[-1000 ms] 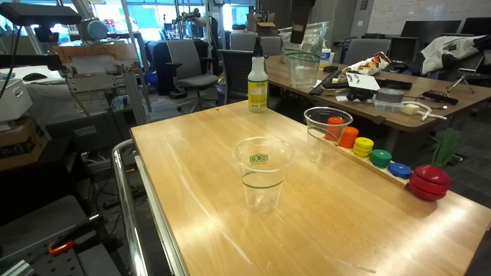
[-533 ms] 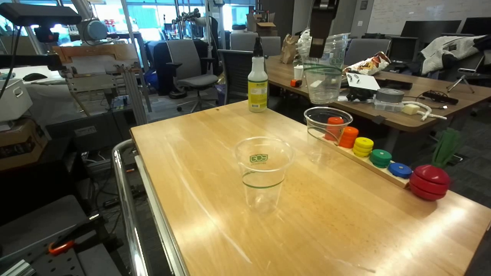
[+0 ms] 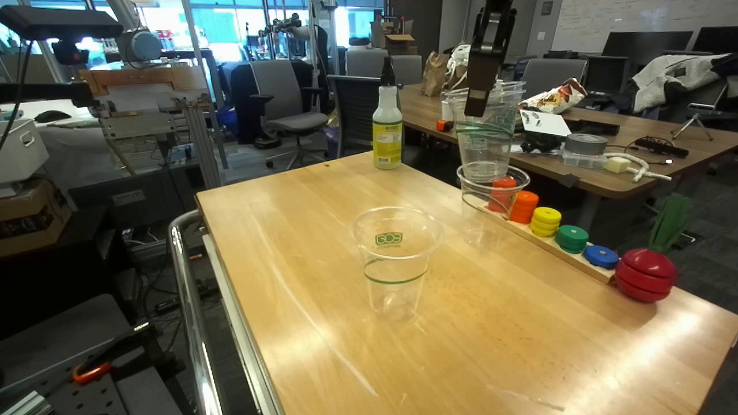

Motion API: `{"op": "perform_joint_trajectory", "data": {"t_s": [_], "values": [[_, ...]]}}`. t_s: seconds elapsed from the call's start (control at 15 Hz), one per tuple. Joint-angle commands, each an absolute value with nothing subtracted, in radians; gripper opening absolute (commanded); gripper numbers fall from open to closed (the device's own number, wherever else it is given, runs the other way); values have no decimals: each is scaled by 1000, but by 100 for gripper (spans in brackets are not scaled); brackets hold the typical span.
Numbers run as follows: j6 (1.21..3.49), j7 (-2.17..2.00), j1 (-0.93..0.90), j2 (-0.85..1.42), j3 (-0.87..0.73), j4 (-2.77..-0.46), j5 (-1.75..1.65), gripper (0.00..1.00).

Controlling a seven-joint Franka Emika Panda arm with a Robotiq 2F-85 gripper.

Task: Stack the cups together

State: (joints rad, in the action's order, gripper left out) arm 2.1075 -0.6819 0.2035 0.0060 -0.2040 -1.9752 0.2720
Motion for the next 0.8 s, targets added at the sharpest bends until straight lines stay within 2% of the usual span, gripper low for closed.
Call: {"op": "perform_joint_trajectory", "data": {"t_s": [0.0, 0.73], "values": [[2127, -683, 202, 8, -203, -1992, 233, 2], [2123, -689, 202, 67, -207, -2020, 245, 2]]}}
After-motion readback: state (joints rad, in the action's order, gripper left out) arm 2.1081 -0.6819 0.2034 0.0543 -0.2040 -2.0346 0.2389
